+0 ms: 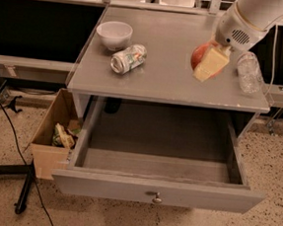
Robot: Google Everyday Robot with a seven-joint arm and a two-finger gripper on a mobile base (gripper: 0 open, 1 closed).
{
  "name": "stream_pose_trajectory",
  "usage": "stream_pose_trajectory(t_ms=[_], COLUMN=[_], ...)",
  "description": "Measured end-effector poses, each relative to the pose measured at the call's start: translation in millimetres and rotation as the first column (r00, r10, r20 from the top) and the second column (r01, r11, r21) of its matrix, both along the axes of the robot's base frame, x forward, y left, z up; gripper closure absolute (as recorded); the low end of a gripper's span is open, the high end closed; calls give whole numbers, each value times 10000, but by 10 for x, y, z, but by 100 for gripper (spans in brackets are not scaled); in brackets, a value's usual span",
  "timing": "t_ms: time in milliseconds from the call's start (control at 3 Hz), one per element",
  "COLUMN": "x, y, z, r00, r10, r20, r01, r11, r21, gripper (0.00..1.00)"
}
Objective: Place apple into top drawer
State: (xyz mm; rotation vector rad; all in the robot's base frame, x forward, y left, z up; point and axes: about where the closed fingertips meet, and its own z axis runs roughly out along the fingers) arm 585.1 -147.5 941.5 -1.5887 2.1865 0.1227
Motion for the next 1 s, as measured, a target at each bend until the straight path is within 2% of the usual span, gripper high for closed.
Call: stream_pose_trajectory(t_ms=[333, 667, 1000], x=[-128, -450, -849], y=[28, 10, -10], z=[-41, -38, -44], r00=[9997, 9991, 9984], r10=[140, 141, 63], r20=[-176, -406, -568], r01=[-139, -127, -7], r11=[9999, 9993, 9953], r21=[25, 344, 972], gripper=[100, 100, 100])
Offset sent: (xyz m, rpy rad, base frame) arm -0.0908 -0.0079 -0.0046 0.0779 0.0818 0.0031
